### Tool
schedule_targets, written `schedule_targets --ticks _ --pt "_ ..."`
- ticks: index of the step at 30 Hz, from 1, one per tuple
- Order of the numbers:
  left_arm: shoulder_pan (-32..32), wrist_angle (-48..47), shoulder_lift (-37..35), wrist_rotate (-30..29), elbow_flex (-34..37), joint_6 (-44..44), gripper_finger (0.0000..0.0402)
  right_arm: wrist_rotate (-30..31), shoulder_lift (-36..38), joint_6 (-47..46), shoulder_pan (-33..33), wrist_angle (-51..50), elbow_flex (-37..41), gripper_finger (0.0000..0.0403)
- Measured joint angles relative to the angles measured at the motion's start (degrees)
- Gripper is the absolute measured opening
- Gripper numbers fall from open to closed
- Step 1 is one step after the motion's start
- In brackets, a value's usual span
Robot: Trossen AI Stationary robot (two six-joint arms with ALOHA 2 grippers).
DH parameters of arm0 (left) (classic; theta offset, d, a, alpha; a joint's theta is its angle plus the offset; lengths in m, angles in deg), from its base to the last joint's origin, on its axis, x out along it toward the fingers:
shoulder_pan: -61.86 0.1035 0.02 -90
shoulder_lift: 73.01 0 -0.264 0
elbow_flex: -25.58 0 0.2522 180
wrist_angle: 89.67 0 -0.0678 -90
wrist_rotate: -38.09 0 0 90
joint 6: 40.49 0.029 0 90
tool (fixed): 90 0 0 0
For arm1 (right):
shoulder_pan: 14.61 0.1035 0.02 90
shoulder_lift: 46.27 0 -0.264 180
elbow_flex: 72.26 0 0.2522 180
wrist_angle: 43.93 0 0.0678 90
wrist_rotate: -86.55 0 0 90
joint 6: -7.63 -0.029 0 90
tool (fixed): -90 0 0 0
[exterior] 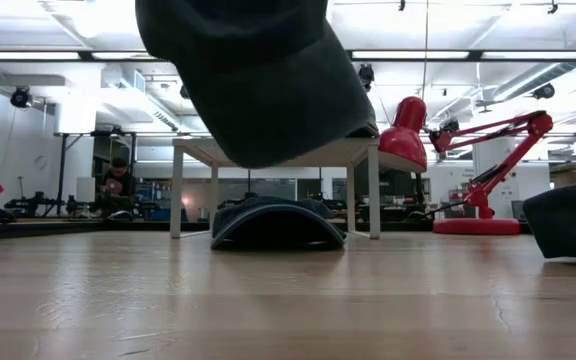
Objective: Pick & Place hat
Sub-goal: Put the top right blue cap on the shelf
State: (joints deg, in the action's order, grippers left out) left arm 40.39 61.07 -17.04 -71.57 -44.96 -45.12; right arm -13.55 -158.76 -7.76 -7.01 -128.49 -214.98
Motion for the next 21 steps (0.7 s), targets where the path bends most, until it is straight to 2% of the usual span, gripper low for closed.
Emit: schedule_targets --ticks 4,8,21 --pt "0.00 -2.38 3.01 -1.18 -2.77 -0.08 0.0261 2.49 0.09 -0.01 -0.16 0.52 0.03 0.0012" --pt "0.02 -5.90 5.46 -5.01 -5.76 -0.61 0.0257 2.60 0.24 0.00 -0.19 1.24 0.03 0.0012" --pt "0.08 -17.51 14.66 -8.80 -16.18 -3.02 0.0257 2.57 0.11 1.18 -0.12 1.44 0.14 0.0012"
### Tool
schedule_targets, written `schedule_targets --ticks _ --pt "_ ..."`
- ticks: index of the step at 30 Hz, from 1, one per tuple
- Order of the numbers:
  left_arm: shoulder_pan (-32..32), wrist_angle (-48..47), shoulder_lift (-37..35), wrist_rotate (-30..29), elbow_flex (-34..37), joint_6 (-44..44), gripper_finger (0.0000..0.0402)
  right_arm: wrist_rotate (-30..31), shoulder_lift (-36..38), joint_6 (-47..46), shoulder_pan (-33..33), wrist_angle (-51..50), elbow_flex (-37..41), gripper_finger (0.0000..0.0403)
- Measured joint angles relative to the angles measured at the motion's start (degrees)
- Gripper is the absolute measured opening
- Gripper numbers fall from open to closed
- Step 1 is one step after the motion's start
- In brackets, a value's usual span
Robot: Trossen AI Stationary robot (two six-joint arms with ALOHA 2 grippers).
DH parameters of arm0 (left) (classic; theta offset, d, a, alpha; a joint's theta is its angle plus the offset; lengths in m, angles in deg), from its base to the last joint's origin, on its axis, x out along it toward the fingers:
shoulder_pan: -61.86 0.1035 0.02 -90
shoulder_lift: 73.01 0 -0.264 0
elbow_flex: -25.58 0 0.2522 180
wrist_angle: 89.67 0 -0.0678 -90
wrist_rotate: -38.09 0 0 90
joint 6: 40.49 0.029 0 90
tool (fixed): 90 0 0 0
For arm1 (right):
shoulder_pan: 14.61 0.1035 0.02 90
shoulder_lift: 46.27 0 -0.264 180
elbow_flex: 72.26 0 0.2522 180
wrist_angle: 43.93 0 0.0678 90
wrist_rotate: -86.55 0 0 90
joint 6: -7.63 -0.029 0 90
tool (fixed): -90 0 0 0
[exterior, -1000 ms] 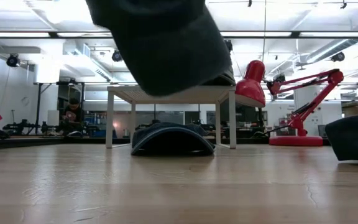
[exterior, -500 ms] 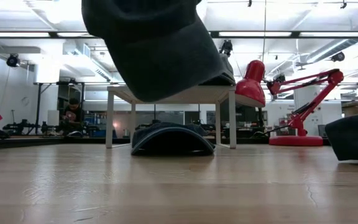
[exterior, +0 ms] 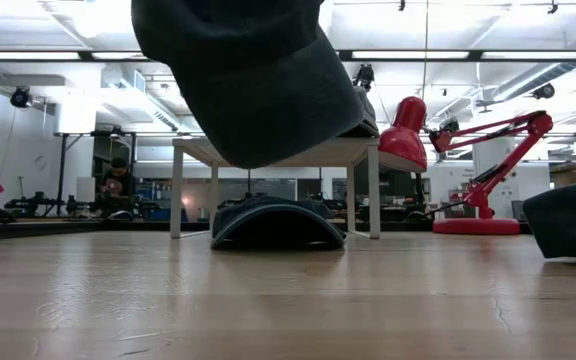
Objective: Pick & Place hat
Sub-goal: Put the top right blue cap on the shelf
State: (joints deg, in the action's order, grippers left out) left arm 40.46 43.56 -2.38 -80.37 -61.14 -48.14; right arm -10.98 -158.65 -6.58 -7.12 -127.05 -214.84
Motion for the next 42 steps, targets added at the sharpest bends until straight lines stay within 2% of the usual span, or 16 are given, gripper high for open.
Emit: schedule_targets --ticks 6,15,17,22,24,32,42 --pt "0.23 -0.52 2.75 -0.31 -1.88 -0.05 0.0257 0.00 0.00 0.94 0.00 1.42 0.02 0.0012" --pt "0.30 -3.96 3.50 -0.48 -1.86 -7.53 0.0257 0.00 -0.02 0.93 0.02 1.68 0.03 0.0012" --pt "0.24 -4.44 3.48 -2.77 -1.86 -8.99 0.0257 0.01 -0.02 0.93 0.02 2.11 0.04 0.0012" --pt "0.21 -5.95 3.54 -14.26 -1.84 -14.45 0.0245 0.37 -0.02 0.93 0.02 2.38 0.04 0.0012" --pt "0.28 -6.11 3.53 -15.83 -1.82 -14.74 0.0232 0.30 -0.02 0.93 0.04 2.34 0.04 0.0012" --pt "0.34 -6.17 3.48 -15.37 -1.79 -13.44 0.0171 -0.04 -0.02 0.95 0.11 2.52 0.04 0.0012" --pt "0.32 -6.11 3.44 -14.54 -1.78 -13.00 0.0161 -0.07 -0.02 0.98 0.11 2.64 0.04 0.0012"
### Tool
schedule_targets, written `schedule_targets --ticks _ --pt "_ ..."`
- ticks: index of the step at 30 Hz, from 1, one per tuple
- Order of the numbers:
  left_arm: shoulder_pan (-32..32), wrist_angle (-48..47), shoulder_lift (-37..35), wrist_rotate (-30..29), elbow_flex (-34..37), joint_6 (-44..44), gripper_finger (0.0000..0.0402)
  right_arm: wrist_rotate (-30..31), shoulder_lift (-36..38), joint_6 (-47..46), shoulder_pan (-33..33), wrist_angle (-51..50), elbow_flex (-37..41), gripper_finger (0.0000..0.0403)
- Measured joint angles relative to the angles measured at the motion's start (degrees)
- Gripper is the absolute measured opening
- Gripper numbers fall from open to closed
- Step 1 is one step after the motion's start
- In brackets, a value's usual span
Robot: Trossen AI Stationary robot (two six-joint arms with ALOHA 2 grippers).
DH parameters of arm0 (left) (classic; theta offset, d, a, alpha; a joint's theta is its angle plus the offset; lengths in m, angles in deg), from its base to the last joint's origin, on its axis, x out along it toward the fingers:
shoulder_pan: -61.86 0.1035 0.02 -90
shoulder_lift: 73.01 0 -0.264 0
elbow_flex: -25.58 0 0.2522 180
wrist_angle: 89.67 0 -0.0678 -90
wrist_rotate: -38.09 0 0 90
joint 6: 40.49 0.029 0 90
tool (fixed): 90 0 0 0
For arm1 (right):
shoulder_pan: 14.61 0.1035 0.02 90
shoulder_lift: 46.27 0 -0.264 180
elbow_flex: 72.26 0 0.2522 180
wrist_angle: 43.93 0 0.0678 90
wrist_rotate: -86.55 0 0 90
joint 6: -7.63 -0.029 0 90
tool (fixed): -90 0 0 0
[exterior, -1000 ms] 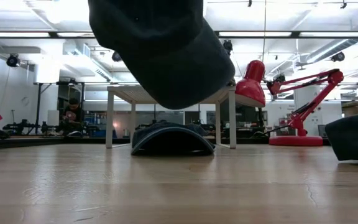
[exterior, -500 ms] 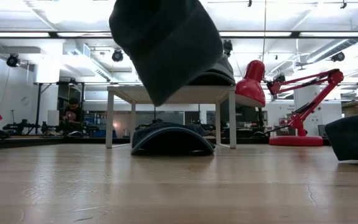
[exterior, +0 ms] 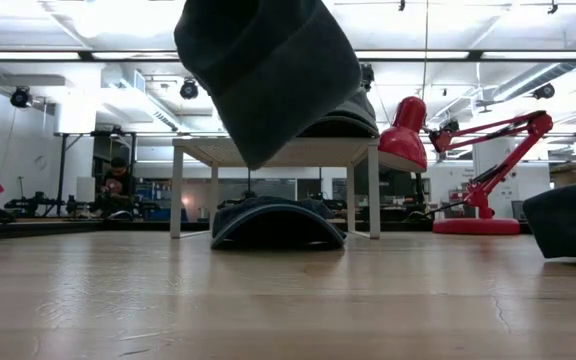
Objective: Pick & Place hat
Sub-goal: Put the top right blue cap on the shelf
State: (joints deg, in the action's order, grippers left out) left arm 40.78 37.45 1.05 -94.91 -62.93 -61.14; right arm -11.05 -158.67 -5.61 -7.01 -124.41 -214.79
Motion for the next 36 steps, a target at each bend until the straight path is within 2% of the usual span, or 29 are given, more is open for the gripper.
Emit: schedule_targets --ticks 13,17,23,31,34,36 --pt "0.00 0.07 -0.02 0.46 0.01 3.30 0.0161 -0.04 0.00 0.15 0.00 0.02 0.00 0.0012" --pt "0.00 0.40 -0.05 3.20 0.01 4.80 0.0161 -0.08 0.00 0.17 0.00 0.00 0.00 0.0012" --pt "0.24 1.24 -0.05 4.04 0.01 8.69 0.0161 -0.11 0.00 0.17 0.02 0.02 0.00 0.0012" --pt "1.64 1.70 0.00 6.75 0.03 9.71 0.0160 -0.10 0.00 0.14 0.02 0.04 0.00 0.0012" --pt "1.86 1.86 0.00 7.24 0.03 9.75 0.0146 -0.08 0.00 -0.02 0.02 0.07 0.00 0.0012" --pt "1.88 2.01 0.02 7.36 0.03 10.17 0.0119 -0.06 0.00 -0.02 0.02 0.09 0.00 0.0012"
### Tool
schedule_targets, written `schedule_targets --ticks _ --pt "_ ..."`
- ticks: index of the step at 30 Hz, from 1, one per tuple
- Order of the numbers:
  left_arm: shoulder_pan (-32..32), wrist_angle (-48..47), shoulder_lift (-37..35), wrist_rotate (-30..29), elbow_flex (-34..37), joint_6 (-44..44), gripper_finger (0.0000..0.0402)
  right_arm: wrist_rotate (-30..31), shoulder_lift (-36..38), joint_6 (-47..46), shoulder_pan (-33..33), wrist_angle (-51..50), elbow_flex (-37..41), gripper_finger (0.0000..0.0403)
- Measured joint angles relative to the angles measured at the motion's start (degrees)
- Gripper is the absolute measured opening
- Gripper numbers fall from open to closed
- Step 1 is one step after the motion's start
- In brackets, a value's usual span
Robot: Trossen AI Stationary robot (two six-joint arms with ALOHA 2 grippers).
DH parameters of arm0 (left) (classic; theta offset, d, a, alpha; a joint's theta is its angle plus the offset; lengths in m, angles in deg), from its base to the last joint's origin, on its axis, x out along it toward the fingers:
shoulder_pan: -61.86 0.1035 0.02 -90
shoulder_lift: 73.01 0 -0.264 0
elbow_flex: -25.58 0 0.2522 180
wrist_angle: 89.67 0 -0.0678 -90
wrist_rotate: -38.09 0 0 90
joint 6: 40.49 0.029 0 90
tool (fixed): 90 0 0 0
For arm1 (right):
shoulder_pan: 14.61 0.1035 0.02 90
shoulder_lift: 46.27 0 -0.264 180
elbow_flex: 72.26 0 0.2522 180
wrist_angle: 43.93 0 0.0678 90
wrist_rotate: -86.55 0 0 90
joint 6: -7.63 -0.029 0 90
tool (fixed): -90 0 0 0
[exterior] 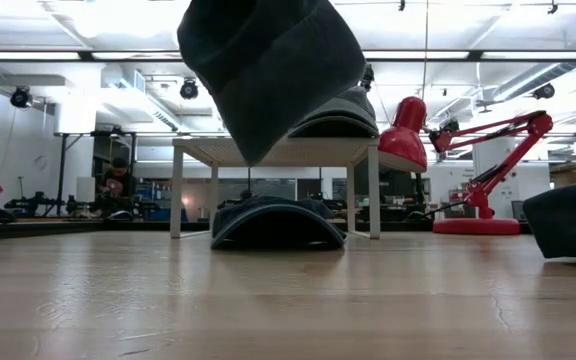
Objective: Pick & Place hat
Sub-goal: Put the top right blue cap on the shelf
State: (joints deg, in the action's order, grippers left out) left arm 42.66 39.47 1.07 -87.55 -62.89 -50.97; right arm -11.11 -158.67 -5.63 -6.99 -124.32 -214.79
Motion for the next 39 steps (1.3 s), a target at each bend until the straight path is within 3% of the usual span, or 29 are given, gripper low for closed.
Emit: schedule_targets --ticks 4,6,16,23,39 --pt "0.00 0.74 0.02 1.49 0.00 1.96 0.0035 0.07 0.00 -0.04 -0.02 0.05 0.00 0.0012" --pt "0.00 1.13 0.02 1.99 0.00 2.31 0.0012 0.07 0.00 -0.09 0.00 0.14 0.00 0.0012" --pt "0.02 1.31 -0.22 6.14 -0.04 2.38 0.0003 -0.02 0.00 -0.02 0.00 -0.04 0.00 0.0013" --pt "0.00 -4.15 -0.31 6.10 -3.62 0.92 0.0002 -0.13 0.00 1.79 -0.02 -0.44 0.00 0.0019" --pt "0.00 -18.12 -0.37 3.50 -11.18 -3.15 0.0001 -0.33 0.00 3.46 -0.50 -0.68 0.00 0.0180"
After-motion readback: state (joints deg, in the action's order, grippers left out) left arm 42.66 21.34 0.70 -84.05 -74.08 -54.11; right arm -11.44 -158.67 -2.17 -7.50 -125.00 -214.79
